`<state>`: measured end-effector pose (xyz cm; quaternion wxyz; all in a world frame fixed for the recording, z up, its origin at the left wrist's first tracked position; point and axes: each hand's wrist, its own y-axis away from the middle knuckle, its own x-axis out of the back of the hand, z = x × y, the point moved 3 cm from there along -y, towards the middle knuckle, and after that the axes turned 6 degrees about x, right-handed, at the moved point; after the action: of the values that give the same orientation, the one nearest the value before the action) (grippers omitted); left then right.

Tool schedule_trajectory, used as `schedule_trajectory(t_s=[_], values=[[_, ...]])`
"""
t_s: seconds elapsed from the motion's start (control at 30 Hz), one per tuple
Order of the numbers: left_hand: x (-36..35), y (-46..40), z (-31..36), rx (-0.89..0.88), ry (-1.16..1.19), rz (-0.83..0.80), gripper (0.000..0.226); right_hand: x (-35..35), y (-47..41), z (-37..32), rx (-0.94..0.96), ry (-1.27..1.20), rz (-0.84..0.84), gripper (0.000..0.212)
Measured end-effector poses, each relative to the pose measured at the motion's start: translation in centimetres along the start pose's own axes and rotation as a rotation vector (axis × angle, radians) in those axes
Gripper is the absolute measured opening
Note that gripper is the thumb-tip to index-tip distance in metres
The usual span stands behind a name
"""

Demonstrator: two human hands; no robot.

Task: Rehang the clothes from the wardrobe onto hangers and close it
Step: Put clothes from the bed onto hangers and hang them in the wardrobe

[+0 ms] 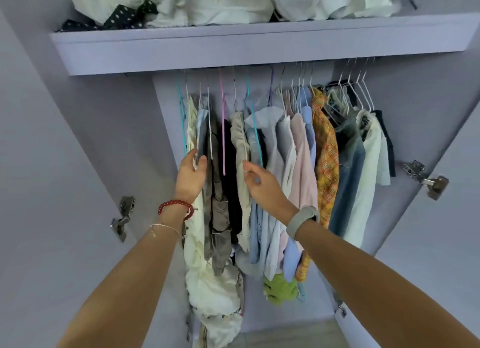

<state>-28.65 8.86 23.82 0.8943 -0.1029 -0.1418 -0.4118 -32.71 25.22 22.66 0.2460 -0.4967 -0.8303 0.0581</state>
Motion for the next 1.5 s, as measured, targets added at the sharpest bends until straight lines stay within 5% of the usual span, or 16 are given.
schedule_trajectory(t_s=[0.27, 0.6, 0.73, 0.9, 1.07, 1.23, 1.37, 1.43, 1.5], values=[[0.0, 5.3, -14.1, 0.134, -0.207, 0.114, 0.041, -6.9, 5.7, 9.8, -0.251, 0.091, -0.313, 0.032], [-0.2, 5.2, -31.9, 0.308, -0.341, 0.048, 0.042, -21.7, 9.8, 25.5, -0.391, 0.225, -0.578, 0.034], [-1.7, 3.7, -36.8, 0.191, -0.501, 0.056, 0.046, -27.7, 8.9, 32.1, -0.453, 0.186, -0.562, 0.041], [-4.3, -1.4, -41.1, -0.194, -0.908, 0.237, 0.051, -34.3, 3.5, 41.3, -0.495, 0.166, -0.433, 0.05], [-5.9, -3.9, -46.7, -0.249, -1.125, 0.427, 0.056, -40.4, -2.8, 47.9, -0.461, -0.06, -0.283, 0.058], [-6.5, -5.0, -48.2, -0.261, -1.119, 0.586, 0.056, -44.6, -5.7, 51.5, -0.662, -0.408, -0.289, 0.075], [-6.5, -5.0, -48.0, -0.258, -1.112, 0.613, 0.054, -44.6, -6.1, 51.2, -0.539, -0.067, -0.246, 0.042], [-6.4, -4.7, -47.6, -0.232, -1.082, 0.583, 0.051, -43.5, -4.7, 49.4, -0.473, -0.086, -0.17, 0.018], [-6.1, -4.1, -46.8, -0.204, -1.034, 0.523, 0.048, -41.6, -2.7, 47.2, -0.469, -0.156, -0.099, 0.019]])
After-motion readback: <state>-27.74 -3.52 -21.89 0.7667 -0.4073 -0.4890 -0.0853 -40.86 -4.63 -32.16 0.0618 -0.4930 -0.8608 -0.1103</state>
